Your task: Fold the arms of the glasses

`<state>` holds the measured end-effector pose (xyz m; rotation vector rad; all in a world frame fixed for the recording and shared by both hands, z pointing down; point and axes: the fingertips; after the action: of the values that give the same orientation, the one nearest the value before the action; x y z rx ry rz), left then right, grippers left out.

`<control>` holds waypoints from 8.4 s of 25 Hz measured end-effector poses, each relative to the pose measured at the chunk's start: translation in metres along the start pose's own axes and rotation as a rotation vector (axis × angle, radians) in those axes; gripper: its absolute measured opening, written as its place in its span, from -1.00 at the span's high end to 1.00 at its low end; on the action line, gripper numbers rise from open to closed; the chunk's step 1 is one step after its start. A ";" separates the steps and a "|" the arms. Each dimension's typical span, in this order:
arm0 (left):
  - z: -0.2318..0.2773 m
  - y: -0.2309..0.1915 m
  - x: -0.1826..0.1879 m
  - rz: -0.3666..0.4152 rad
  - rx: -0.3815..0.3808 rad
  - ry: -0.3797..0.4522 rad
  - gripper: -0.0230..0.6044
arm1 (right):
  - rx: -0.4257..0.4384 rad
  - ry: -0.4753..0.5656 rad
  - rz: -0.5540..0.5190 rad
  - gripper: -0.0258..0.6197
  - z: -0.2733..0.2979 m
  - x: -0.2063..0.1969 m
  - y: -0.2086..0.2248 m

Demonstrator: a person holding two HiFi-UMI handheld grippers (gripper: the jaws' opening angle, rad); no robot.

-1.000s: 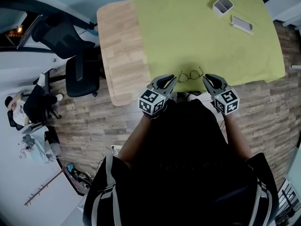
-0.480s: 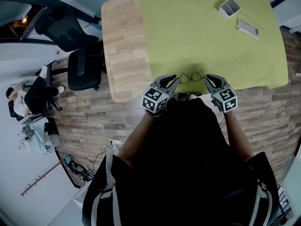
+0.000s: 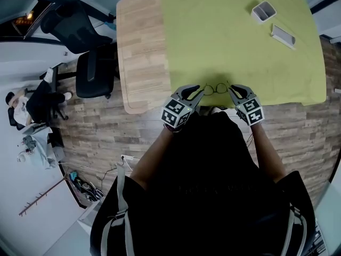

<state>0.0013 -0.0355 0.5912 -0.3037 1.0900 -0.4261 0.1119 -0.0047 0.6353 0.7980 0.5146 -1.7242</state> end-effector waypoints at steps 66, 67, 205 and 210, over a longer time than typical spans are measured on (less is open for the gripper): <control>-0.047 0.008 -0.019 -0.078 0.065 0.098 0.85 | 0.262 -0.141 -0.356 0.82 0.071 -0.030 -0.090; -0.047 0.009 -0.020 -0.082 0.067 0.099 0.86 | 0.270 -0.149 -0.366 0.82 0.071 -0.033 -0.092; -0.046 0.018 -0.043 -0.184 0.117 0.118 0.87 | 0.165 -0.206 0.052 0.81 0.045 -0.073 0.002; -0.045 0.021 -0.043 -0.186 0.124 0.112 0.87 | 0.179 -0.220 0.042 0.81 0.050 -0.073 0.003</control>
<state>-0.0525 0.0019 0.5963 -0.2751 1.1436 -0.6808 0.1139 0.0080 0.7232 0.7275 0.1945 -1.8097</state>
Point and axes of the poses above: the fingertips, and each gripper's own axes: z forward along the fingers, y to its right, x out of its top, and after that the axes turned 12 degrees about -x, right-handed
